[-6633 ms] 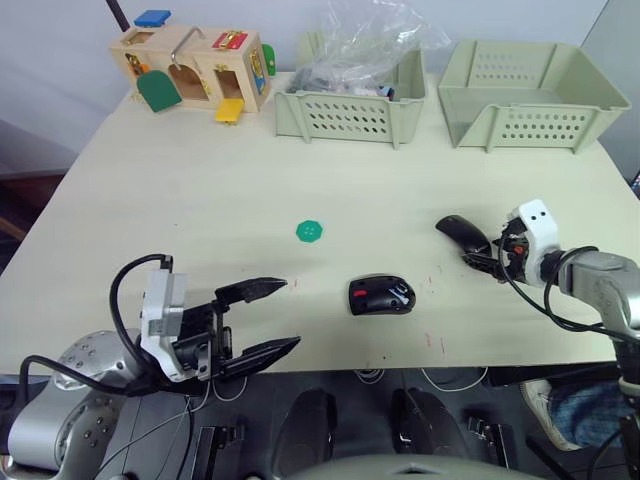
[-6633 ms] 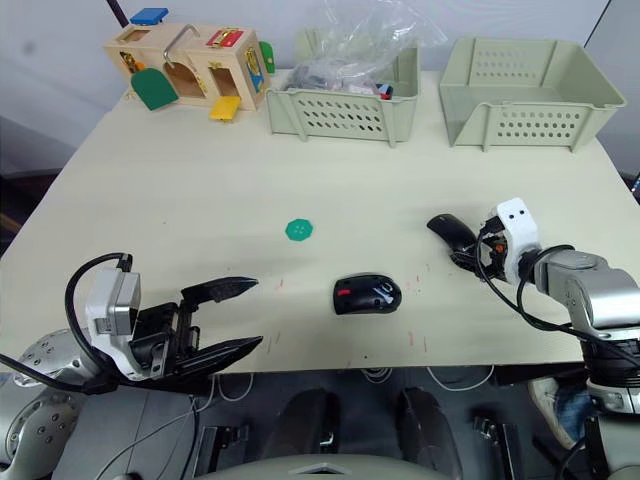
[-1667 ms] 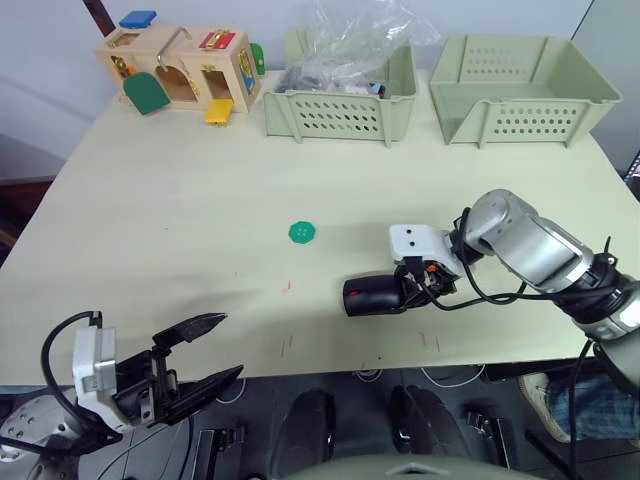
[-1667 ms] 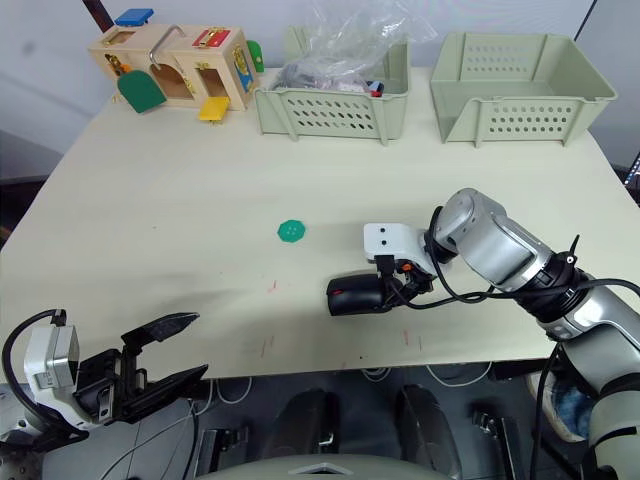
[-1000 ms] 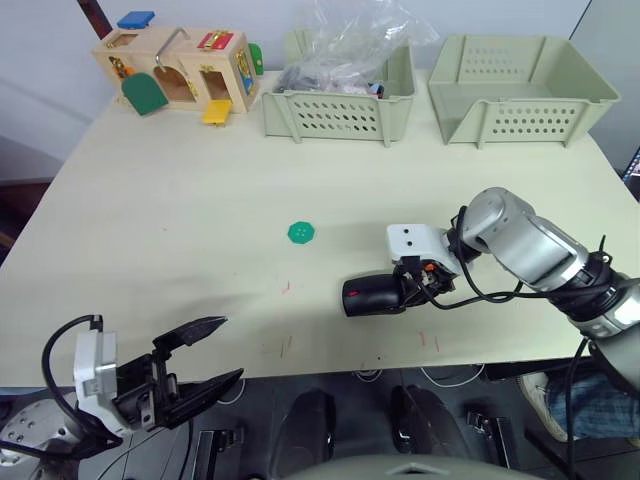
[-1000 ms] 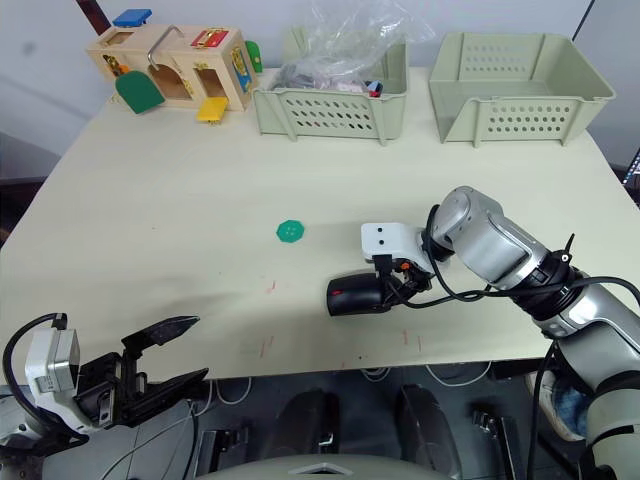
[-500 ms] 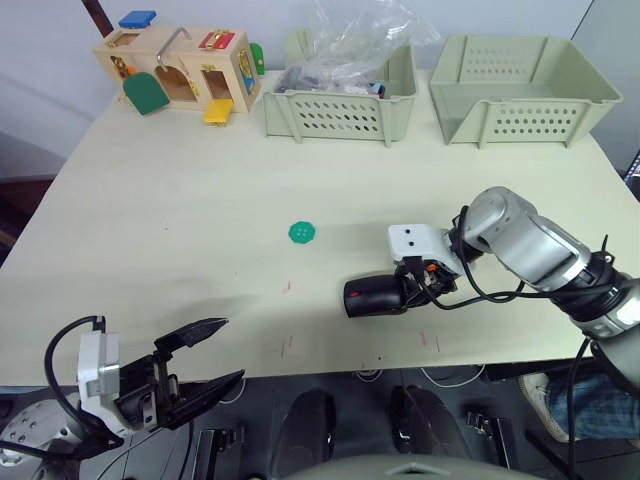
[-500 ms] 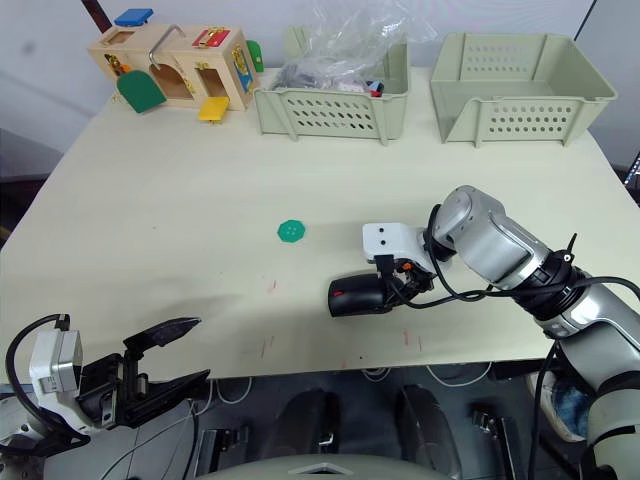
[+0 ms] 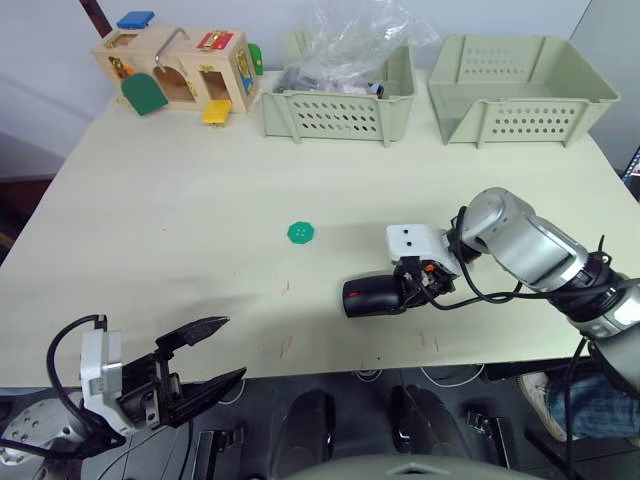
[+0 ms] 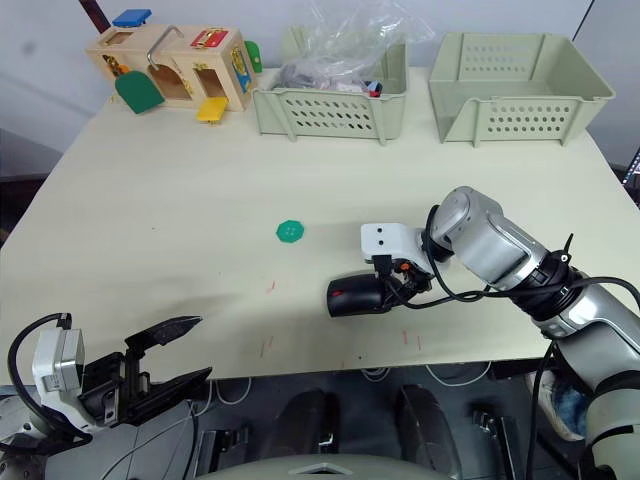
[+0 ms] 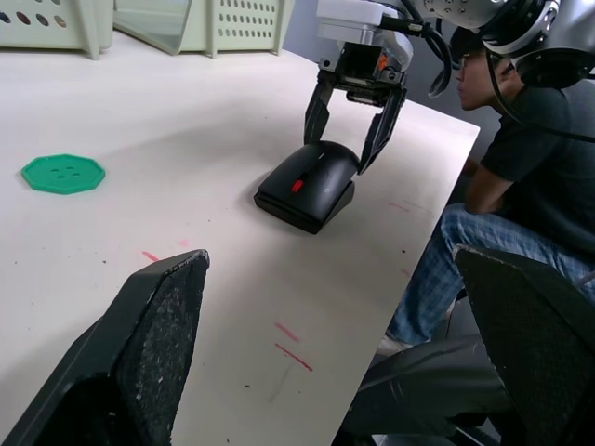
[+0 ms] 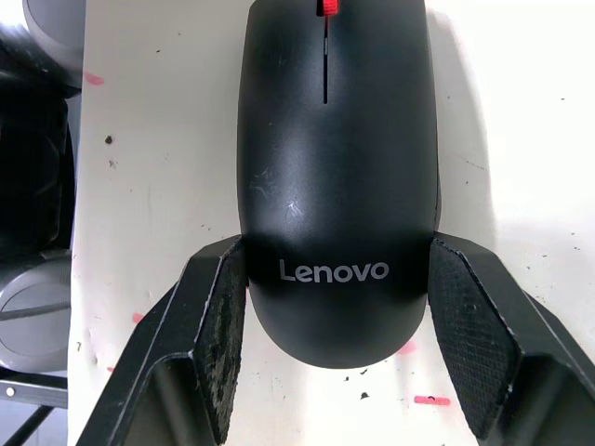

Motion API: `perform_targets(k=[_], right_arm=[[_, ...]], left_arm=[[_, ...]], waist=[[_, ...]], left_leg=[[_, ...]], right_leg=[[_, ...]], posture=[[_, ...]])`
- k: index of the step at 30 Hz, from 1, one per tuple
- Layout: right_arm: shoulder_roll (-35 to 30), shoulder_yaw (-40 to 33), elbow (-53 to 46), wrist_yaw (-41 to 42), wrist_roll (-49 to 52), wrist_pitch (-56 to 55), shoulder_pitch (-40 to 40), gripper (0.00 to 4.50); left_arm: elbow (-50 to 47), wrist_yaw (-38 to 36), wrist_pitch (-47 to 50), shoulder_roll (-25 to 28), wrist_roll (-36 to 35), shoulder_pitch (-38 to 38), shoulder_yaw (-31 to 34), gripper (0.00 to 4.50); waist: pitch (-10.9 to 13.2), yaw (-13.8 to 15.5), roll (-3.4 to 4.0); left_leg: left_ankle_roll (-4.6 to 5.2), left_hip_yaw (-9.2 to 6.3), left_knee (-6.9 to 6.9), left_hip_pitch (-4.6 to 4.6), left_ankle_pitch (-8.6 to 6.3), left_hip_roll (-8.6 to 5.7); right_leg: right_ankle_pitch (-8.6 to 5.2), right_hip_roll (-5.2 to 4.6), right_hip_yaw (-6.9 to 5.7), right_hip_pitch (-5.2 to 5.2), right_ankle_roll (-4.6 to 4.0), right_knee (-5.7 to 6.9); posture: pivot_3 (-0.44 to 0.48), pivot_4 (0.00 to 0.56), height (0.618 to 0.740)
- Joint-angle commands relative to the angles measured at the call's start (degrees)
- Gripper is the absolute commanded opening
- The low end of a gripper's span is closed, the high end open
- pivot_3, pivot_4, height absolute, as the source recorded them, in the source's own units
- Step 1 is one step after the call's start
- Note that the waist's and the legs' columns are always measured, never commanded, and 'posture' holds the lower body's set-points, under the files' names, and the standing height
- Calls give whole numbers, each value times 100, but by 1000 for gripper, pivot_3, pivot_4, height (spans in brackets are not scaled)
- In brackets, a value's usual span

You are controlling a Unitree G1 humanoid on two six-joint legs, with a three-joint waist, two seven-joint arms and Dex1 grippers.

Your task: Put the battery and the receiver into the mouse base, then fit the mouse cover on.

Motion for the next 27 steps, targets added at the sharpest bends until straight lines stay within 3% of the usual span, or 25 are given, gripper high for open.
perform_targets(k=[1,27], right_arm=[[73,97,2,2,-72,18,-41,2492],[166,123,-121,-11,-176,292,-43,2492]], left_arm=[[-231,20,-20,1,-58,62,26,4500],[-286,121,-9,3,-23,26,-40,4500]], waist=[[-1,-5,0],[-2,-10,-1]], left_leg=[[0,0,0,0,0,0],[0,0,-2,2,0,1]], right_leg=[[0,0,0,0,0,0],[-2,1,-1,0,-3,0]], posture=[[0,150,740],[0,150,740]])
